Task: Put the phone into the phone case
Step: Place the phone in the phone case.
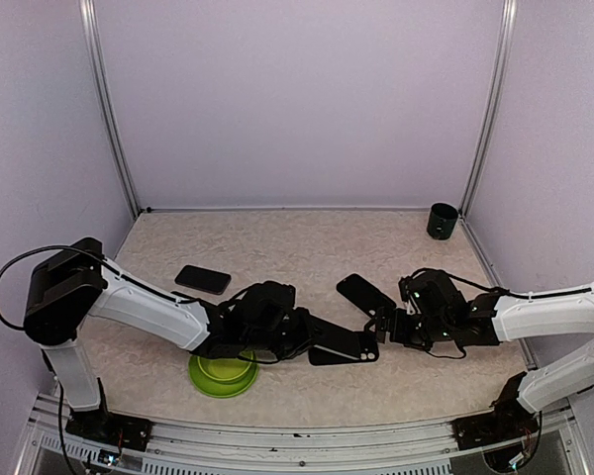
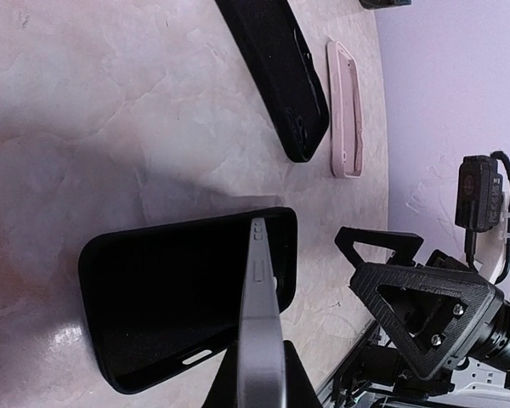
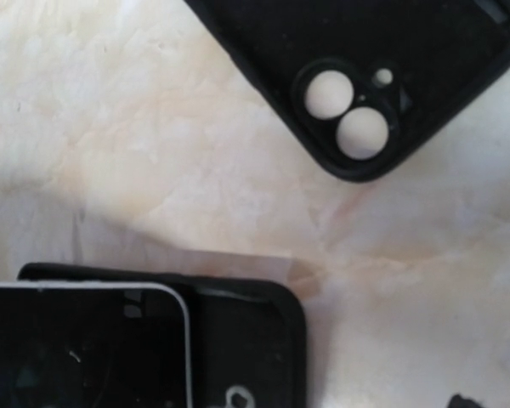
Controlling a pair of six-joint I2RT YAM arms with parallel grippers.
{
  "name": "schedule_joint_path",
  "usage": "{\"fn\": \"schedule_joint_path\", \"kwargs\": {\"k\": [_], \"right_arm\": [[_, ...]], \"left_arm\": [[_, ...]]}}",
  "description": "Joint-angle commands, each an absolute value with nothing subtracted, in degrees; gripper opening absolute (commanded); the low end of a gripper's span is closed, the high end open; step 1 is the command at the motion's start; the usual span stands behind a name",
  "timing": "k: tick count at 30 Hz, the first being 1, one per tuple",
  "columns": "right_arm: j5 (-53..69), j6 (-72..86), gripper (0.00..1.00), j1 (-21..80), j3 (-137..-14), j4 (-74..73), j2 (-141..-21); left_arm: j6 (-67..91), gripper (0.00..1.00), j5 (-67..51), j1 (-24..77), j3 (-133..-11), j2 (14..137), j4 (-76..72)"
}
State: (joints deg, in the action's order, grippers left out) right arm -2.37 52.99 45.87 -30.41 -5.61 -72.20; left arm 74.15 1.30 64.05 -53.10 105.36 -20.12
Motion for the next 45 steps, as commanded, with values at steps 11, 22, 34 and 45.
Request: {"fn": "schedule_joint_path", "kwargs": {"k": [11, 22, 34, 45], "right_arm": [[-0.1, 55.0, 0.96, 45.4, -29.4, -2.5, -73.8], [2.4, 56.6, 0.95, 47.1, -29.1, 1.0, -78.1], [3.8, 57.1, 0.95, 47.8, -29.1, 3.9, -81.0], [7.4, 58.7, 0.95, 49.6, -29.5, 8.6, -84.6]], "left_arm": [[76.5, 0.0, 0.4, 65.3, -56.7, 108.0, -22.0], [77.9, 0.0, -2.3, 65.3, -56.3, 110.2, -25.3], [80.1, 0.0, -5.3, 64.8, -55.6, 113.0, -27.7], [80.6, 0.0, -6.4, 64.7, -55.3, 114.8, -30.9]]}}
